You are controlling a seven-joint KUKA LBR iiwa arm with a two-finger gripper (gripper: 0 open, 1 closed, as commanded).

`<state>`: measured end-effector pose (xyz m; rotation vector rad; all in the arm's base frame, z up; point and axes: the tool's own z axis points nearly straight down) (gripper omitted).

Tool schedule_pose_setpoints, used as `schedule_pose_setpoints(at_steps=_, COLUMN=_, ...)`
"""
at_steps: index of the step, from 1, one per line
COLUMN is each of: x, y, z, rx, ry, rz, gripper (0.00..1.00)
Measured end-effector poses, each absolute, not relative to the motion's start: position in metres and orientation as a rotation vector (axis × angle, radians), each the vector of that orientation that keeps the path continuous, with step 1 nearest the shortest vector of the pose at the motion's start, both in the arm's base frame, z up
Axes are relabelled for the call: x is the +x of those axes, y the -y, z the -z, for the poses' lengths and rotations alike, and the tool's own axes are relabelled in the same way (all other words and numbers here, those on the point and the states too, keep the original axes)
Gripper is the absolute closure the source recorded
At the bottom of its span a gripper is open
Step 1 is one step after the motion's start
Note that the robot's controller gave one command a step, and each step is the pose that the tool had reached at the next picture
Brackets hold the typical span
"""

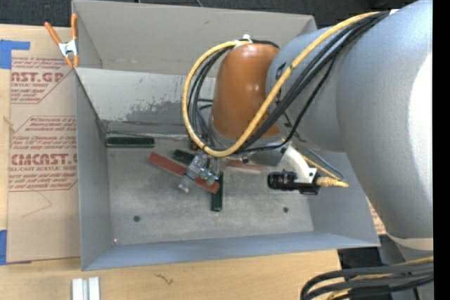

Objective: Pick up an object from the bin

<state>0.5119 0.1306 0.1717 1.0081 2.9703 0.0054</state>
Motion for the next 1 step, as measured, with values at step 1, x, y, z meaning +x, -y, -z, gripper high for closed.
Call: schedule_pose_setpoints(at_steps=1, x=0.5121, y=-0.1309, z=-0.1836, rx=1.009, ry=-2.974, rz=-0.002, gripper=1.00)
